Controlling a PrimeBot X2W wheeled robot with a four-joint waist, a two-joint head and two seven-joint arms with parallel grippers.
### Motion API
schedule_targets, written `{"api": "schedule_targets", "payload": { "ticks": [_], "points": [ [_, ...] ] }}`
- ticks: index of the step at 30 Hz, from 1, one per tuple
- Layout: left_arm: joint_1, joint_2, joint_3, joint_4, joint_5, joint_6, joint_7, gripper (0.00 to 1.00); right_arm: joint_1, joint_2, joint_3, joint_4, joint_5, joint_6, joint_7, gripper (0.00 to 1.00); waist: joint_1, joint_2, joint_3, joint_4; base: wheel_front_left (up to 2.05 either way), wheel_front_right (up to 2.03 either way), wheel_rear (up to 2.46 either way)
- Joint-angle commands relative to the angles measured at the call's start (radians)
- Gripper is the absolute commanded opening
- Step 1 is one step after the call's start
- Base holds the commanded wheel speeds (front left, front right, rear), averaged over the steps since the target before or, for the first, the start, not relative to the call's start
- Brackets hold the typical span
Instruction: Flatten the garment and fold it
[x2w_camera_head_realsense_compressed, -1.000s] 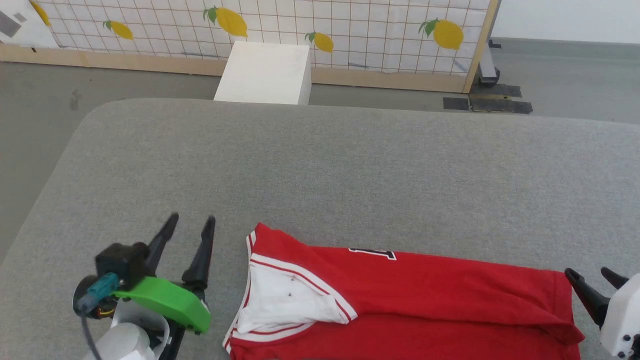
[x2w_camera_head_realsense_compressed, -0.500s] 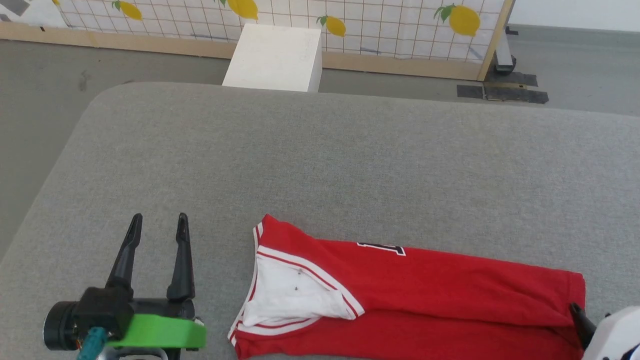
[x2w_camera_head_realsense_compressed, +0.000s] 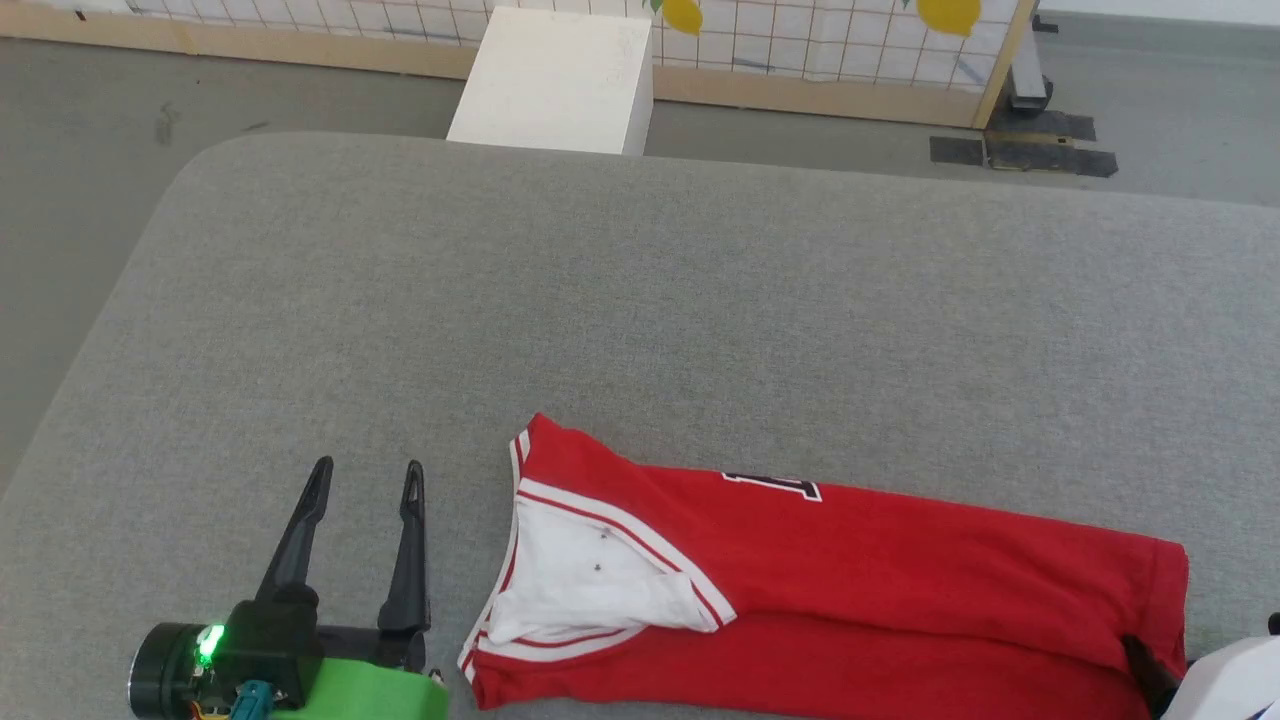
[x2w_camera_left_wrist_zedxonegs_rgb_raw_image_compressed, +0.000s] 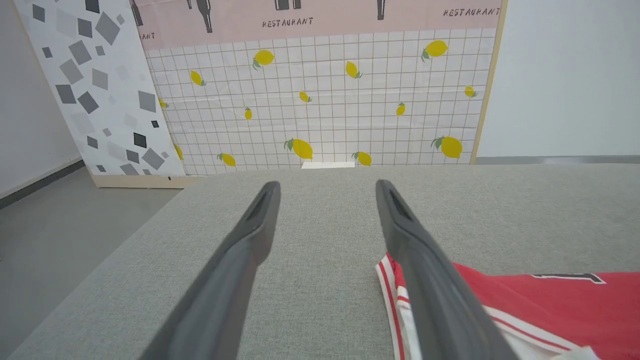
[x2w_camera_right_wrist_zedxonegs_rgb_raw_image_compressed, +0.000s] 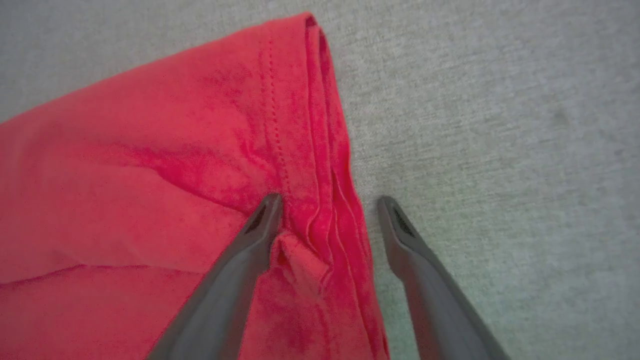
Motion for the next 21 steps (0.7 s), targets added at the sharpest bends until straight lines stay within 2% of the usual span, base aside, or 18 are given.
{"api": "schedule_targets", "payload": {
  "ticks": [1,2,3,8,11,15,21],
  "points": [
    [-0.003,-0.008,0.007,0.003,0.011,-0.008,-0.004,1.00,0.003,0.031,0.044,0.042,0.017,0.001,0.012,0.62,0.0001,0.0000,0.008,0.004,0.00,0.00,0.00],
    [-0.004,-0.012,0.010,0.004,0.011,-0.010,-0.004,1.00,0.005,0.031,0.060,0.044,0.022,0.001,0.010,0.09,0.0001,0.0000,0.010,0.004,0.00,0.00,0.00],
    [-0.006,-0.016,0.012,0.006,0.011,-0.011,-0.004,1.00,0.006,0.029,0.075,0.044,0.023,0.001,0.009,0.00,0.0001,0.0000,0.012,0.004,0.00,0.00,0.00],
    [-0.010,-0.030,0.024,0.014,0.010,-0.021,-0.004,1.00,0.013,-0.009,0.147,0.044,0.018,0.001,-0.019,0.00,0.0001,0.0000,0.002,0.001,0.00,0.00,0.00],
    [-0.003,-0.035,0.034,0.019,0.011,-0.026,-0.004,1.00,0.010,-0.029,0.140,0.049,0.006,0.001,-0.048,0.00,0.0001,0.0000,-0.015,-0.003,0.00,0.00,0.00],
    [0.011,-0.040,0.046,0.019,0.010,-0.035,-0.004,1.00,-0.001,-0.059,0.089,0.054,-0.012,0.001,-0.081,0.00,0.0001,0.0000,-0.037,-0.011,0.00,0.00,0.00],
    [0.021,-0.049,0.055,0.018,0.011,-0.047,-0.004,1.00,-0.025,-0.130,-0.051,0.069,-0.069,0.001,-0.104,0.00,0.0001,0.0000,-0.054,-0.021,0.00,0.00,0.00]
  ]
}}
